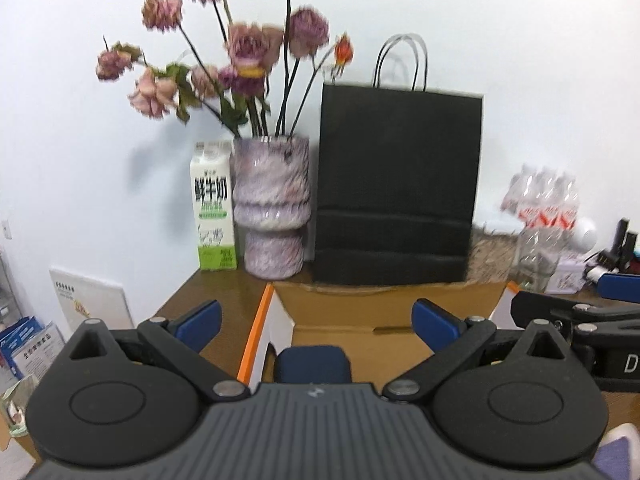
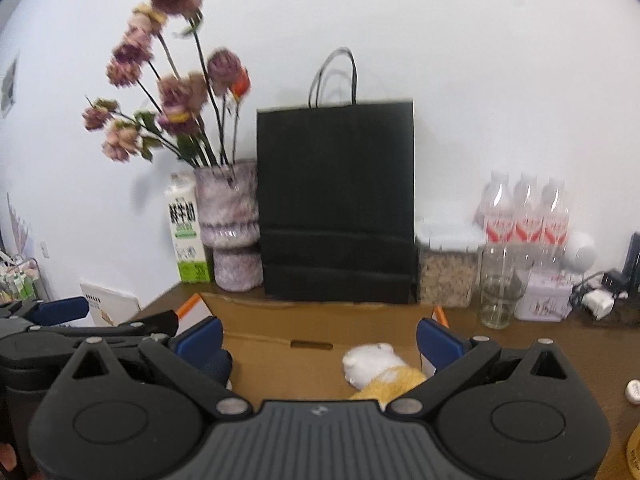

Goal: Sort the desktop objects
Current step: 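Withdraw both grippers from the box back over the table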

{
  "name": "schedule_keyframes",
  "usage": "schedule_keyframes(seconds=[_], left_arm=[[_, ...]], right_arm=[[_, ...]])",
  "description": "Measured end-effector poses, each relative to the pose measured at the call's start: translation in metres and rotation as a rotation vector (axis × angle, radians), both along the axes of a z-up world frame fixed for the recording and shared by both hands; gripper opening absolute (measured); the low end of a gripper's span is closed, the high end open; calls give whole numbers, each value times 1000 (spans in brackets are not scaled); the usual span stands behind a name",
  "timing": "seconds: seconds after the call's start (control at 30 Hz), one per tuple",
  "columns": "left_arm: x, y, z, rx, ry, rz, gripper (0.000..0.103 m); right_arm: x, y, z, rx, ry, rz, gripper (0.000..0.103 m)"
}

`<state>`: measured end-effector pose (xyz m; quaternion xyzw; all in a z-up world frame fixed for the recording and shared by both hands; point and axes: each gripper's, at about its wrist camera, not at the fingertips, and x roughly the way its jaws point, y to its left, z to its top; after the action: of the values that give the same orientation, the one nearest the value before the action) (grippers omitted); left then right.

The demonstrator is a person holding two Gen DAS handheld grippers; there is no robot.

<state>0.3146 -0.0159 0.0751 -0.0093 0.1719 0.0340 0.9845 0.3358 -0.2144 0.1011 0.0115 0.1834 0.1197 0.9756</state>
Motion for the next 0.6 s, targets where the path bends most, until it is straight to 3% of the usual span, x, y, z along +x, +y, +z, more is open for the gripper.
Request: schedule_keyframes(seconds=[0.4,0.6], left_arm=[[-66,5,28,-16,-127,-44,103],[-95,6,24,-9,-126,-57,103]], right_arm=[[-70,-7,29,15,-143,39,103],[-106,-3,25,-11,-168,52,103]])
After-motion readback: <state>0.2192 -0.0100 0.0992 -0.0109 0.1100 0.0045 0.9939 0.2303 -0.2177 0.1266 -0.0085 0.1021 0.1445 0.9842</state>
